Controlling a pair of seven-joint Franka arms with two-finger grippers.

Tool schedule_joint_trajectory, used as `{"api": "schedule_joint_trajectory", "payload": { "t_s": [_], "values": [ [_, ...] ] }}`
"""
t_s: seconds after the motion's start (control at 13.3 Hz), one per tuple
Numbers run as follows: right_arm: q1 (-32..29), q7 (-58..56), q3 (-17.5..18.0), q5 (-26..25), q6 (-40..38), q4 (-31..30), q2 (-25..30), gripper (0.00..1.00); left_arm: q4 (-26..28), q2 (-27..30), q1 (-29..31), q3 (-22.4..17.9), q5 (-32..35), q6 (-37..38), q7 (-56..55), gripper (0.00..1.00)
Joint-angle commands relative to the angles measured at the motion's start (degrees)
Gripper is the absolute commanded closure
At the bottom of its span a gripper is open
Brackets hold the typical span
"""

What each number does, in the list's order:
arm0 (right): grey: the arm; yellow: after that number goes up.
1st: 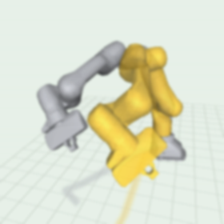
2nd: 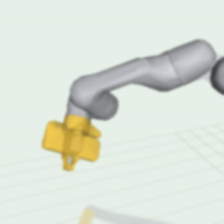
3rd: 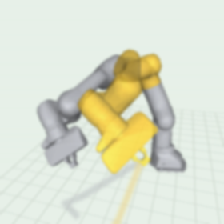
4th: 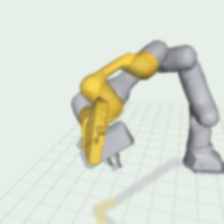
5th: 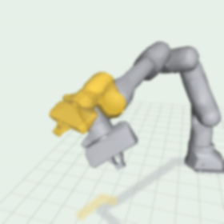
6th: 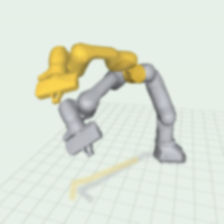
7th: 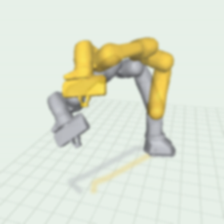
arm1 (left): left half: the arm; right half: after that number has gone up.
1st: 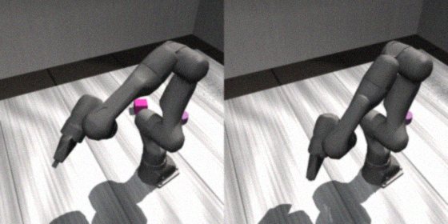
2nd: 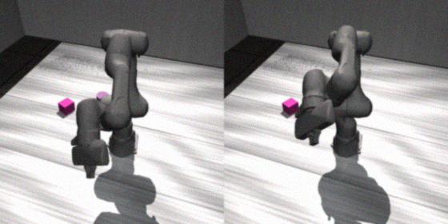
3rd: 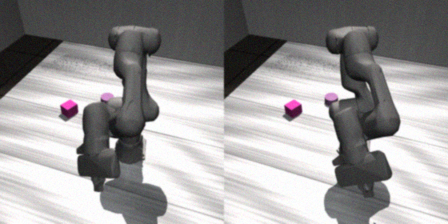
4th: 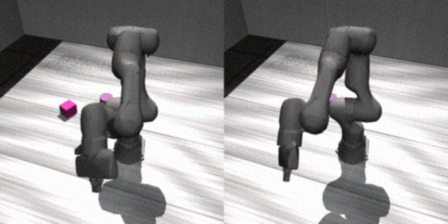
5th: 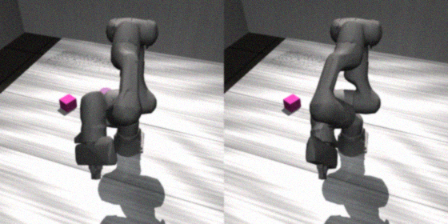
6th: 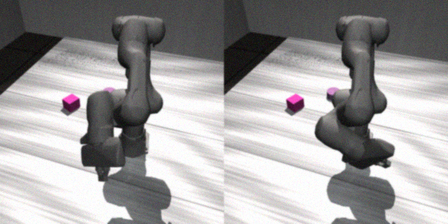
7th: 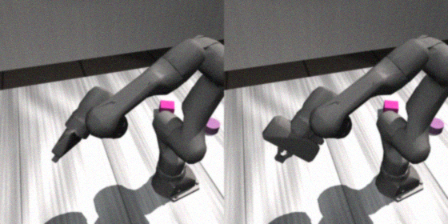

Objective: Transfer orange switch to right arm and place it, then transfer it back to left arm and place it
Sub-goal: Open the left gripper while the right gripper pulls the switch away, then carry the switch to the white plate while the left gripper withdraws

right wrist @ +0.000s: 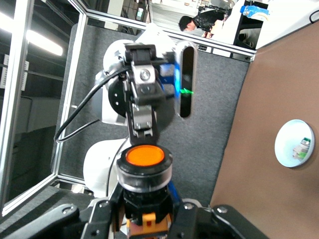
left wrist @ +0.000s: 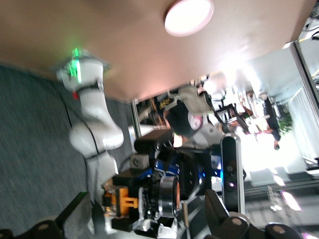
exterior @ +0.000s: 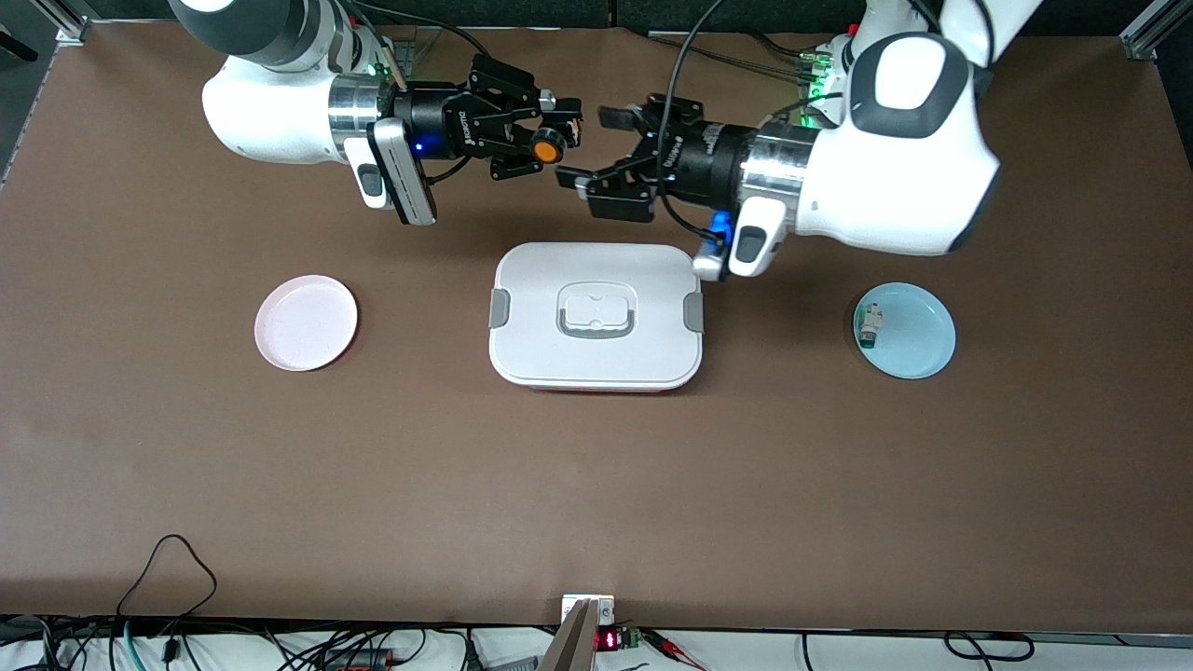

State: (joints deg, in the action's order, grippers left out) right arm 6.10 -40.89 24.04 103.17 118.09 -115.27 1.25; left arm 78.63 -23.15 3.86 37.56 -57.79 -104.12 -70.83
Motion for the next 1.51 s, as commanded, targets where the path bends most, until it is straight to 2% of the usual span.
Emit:
{"api": "schedule_joint_trajectory", "payload": {
  "t_s": [0.0, 0.3, 0.53, 0.75, 0.91, 1.13, 1.28, 1.43],
  "values": [
    [-1.08, 0.28, 0.22, -2.36, -0.49, -0.57, 0.60, 0.69, 0.29, 2.50, 3.42, -0.03, 3.99, 5.39, 5.68, 0.00],
    [-2.23, 0.28, 0.22, -7.09, -0.49, -0.48, -0.72, 0.69, 0.03, 3.47, 7.91, 0.67, 16.37, 13.74, 10.00, 0.00],
    [-4.33, 0.28, 0.13, -9.65, -2.16, -0.57, -2.30, 0.69, -0.15, 8.03, 8.53, 0.76, 29.99, 21.73, 11.23, 0.00],
    [-7.49, 0.28, 0.04, -16.23, -3.74, -0.57, -3.71, 0.69, -0.32, 10.04, 10.90, 0.67, 37.80, 31.06, 24.72, 0.00],
    [-10.91, 0.28, -0.13, -22.89, -6.19, -0.57, -4.85, 0.69, 0.29, 13.82, 11.61, -0.03, 45.54, 31.61, 34.30, 0.00],
    [-16.63, 0.80, -0.22, -33.70, -9.89, -0.57, -6.17, 0.69, 0.38, 14.19, 13.46, -0.12, 54.51, 33.28, 49.25, 0.00],
    [-19.01, 0.98, -0.22, -42.65, -10.86, -0.48, -6.87, 0.69, 0.38, 14.28, 14.42, -0.21, 57.96, 34.76, 54.90, 0.00],
    [-19.63, 2.99, -0.22, -52.06, -11.13, -0.57, -7.05, 0.69, 0.73, 14.28, 17.57, -0.12, 58.58, 34.95, 59.37, 0.00]
  ]
}}
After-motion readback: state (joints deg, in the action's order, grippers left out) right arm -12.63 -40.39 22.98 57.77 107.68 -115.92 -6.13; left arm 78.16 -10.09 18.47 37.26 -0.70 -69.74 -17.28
